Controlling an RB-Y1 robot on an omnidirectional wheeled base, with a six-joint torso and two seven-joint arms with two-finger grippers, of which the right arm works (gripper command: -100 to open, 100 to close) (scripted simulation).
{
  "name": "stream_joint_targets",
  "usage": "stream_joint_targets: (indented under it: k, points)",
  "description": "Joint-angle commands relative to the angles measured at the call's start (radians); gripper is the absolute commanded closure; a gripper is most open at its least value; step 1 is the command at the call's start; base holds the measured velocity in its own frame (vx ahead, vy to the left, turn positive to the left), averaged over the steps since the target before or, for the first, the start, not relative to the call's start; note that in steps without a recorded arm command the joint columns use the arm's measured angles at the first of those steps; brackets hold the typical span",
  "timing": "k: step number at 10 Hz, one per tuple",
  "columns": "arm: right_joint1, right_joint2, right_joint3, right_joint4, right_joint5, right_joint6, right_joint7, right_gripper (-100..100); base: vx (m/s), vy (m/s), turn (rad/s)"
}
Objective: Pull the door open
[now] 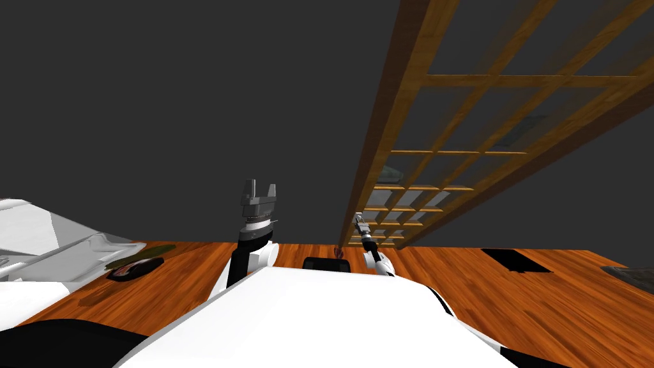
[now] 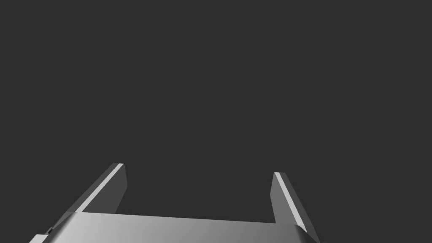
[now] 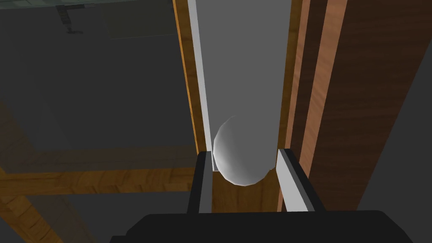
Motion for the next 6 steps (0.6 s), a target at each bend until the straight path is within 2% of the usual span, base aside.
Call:
stream_joint_targets:
  k: [1, 4, 6]
  points:
    - [0.002, 0.002, -0.001, 0.002, 0.003, 0.0, -0.031, 100, -0.092, 0.022, -0.009]
    - [0.001, 0.001, -0.004, 0.004, 0.006, -0.002, -0.077, 100, -0.099, 0.011, -0.003]
    - [0.001, 0.001, -0.004, 0.007, 0.006, -0.002, -0.077, 100, -0.041, 0.005, -0.007]
